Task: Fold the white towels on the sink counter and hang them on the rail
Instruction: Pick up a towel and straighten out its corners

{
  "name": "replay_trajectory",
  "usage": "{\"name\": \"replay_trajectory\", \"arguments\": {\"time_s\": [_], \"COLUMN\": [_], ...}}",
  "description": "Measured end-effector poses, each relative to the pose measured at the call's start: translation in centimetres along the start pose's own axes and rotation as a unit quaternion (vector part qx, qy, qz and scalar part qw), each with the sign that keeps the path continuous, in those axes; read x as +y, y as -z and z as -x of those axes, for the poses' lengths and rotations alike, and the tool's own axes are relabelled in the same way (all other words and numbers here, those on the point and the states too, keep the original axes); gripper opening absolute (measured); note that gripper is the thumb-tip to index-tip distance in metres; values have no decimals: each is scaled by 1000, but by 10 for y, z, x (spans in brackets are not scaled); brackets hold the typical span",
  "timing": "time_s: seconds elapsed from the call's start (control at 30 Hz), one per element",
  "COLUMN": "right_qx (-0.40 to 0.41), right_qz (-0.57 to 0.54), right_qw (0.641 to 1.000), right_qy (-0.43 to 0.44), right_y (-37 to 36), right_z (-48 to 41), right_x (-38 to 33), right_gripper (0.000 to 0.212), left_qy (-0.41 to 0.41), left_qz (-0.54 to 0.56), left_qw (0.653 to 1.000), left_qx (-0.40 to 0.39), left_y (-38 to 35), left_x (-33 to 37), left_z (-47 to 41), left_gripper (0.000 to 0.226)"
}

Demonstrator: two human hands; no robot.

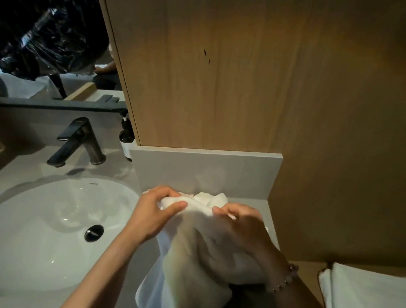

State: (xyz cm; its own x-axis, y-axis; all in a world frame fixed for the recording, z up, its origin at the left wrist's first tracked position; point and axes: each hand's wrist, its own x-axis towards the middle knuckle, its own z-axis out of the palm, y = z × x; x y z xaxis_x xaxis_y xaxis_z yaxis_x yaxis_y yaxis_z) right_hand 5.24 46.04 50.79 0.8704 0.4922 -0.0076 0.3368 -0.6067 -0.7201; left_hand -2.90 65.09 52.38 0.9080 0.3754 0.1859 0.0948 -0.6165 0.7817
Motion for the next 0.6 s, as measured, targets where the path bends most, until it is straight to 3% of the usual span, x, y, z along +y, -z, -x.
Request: {"name": "replay_trajectory", "arguments": {"time_s": [0.07, 0.1, 0.27, 0.47, 0.53, 0.6], "right_qx": [-57, -74, -81, -53, -28, 4], "right_qz": [130, 129, -39, -156, -218, -256], "right_qw": [990, 989, 994, 986, 975, 967], "right_qy": [-8, -24, -55, -39, -18, -2], "right_y": [9, 14, 28, 35, 34, 33], "right_z": [0, 0, 7, 13, 13, 12], "right_x": [8, 12, 26, 29, 20, 6], "right_gripper": [57, 50, 13, 46, 43, 27], "left_qy": [16, 23, 67, 176, 200, 154], "left_qz": [8, 11, -10, -101, -161, -161], "left_qw": [1000, 999, 995, 974, 961, 968], "left_qx": [18, 25, 72, 100, 103, 115], "left_y": [8, 12, 30, 47, 47, 43], "left_x": [-8, -12, -29, -58, -58, -45], "left_z": [1, 2, 7, 14, 17, 19], "left_gripper": [18, 16, 11, 17, 15, 27]}}
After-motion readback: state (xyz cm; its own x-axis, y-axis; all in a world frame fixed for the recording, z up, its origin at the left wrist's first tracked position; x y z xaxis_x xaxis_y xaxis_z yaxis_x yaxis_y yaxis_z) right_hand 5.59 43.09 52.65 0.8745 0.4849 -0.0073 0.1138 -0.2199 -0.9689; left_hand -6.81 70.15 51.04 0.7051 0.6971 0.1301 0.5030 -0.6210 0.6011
